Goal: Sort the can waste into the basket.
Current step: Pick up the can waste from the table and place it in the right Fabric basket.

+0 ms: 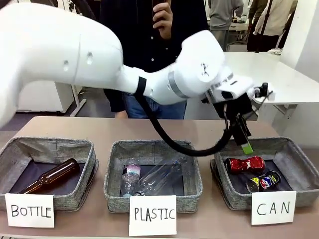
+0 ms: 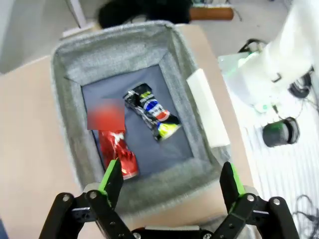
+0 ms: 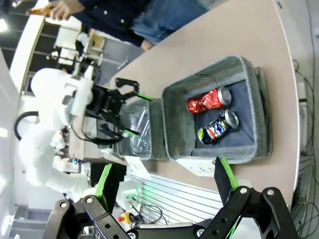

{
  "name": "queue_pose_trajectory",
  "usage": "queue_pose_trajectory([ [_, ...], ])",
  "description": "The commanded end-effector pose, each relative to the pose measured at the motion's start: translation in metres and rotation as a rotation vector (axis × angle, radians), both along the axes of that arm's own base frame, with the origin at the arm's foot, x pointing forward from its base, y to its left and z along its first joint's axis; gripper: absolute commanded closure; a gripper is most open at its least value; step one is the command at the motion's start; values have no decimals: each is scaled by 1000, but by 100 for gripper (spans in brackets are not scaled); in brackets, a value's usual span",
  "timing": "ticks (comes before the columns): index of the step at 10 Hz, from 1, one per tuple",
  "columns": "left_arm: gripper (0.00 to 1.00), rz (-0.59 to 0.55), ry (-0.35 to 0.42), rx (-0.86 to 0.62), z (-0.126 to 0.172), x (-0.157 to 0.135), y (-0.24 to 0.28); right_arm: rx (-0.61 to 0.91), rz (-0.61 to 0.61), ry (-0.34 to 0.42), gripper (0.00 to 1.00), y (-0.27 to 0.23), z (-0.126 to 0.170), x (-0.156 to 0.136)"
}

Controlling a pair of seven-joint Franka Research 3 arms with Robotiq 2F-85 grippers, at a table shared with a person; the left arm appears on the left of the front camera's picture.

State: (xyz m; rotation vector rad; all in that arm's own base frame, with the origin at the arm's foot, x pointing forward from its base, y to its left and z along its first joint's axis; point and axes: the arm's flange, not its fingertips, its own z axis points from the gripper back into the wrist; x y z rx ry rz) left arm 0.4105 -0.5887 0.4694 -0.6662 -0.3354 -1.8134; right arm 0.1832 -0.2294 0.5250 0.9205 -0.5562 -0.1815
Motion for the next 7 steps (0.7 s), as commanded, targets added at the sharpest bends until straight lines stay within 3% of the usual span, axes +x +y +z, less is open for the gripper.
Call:
queue_pose_trajectory([
  [1,0,94,81,24,48,-8,84,-29,92,9,0,31,7,26],
  [2,0,234,97,-34,68,-7,144,-15,159,-1,0,62,11,48],
  [4,0,543,88,-167,80,-13,249,83,325,-65,0,132,19,83],
  [6,0,849,166,-291,79,-23,353,243,487,-123,0,201,21,106],
  [7,0,993,244,-373,78,-28,403,295,523,-128,0,227,17,113],
])
